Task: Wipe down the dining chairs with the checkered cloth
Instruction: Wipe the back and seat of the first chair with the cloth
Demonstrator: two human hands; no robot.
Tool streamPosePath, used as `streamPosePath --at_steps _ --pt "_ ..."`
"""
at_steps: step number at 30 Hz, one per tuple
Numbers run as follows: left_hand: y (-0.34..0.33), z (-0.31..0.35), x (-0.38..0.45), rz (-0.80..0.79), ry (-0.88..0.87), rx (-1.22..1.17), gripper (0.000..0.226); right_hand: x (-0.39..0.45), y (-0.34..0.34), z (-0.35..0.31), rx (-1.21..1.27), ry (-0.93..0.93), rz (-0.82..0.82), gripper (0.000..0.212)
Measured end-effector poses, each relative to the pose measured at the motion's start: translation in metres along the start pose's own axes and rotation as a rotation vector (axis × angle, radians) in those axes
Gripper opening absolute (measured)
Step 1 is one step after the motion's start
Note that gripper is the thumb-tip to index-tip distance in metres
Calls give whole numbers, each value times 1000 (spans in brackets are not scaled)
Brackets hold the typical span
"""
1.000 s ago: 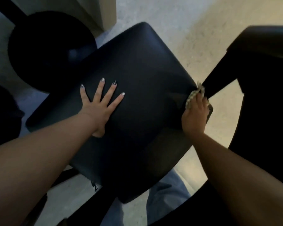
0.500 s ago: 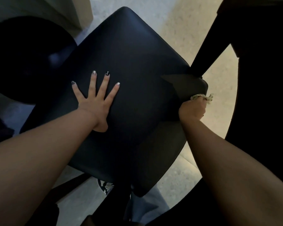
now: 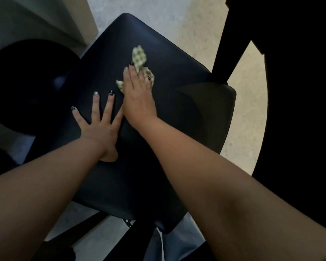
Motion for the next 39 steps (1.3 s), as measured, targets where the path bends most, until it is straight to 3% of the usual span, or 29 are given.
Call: streamPosePath --at_steps 3,6,11,17,23,33,39 --pt "1 0 -1 3 -3 6 143 -18 7 25 -22 44 -31 61" --pt "2 1 -2 10 -4 -2 141 -54 26 60 46 -48 -2 63" --pt "4 2 -4 -8 2 -5 139 -119 55 113 44 -504 59 75" --pt "1 1 -3 23 -4 -30 143 -109 55 114 102 -1010 275 84" --pt "-4 -1 -1 65 -21 -52 143 -97 51 122 35 -1142 217 69" --pt "-20 -4 -7 234 10 -160 140 -81 37 92 130 -850 220 71" --pt "-50 -7 -38 316 275 -344 114 -125 40 43 321 7 12 64"
Point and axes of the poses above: each hand's wrist, its own x-axis towards the middle knuckle, its own y-axis out of the back of the hand, z = x × y, the point moved 1 cm from there along x, towards the middle knuckle, and after that the axes turned 15 degrees about z, right-handed, at the moved point
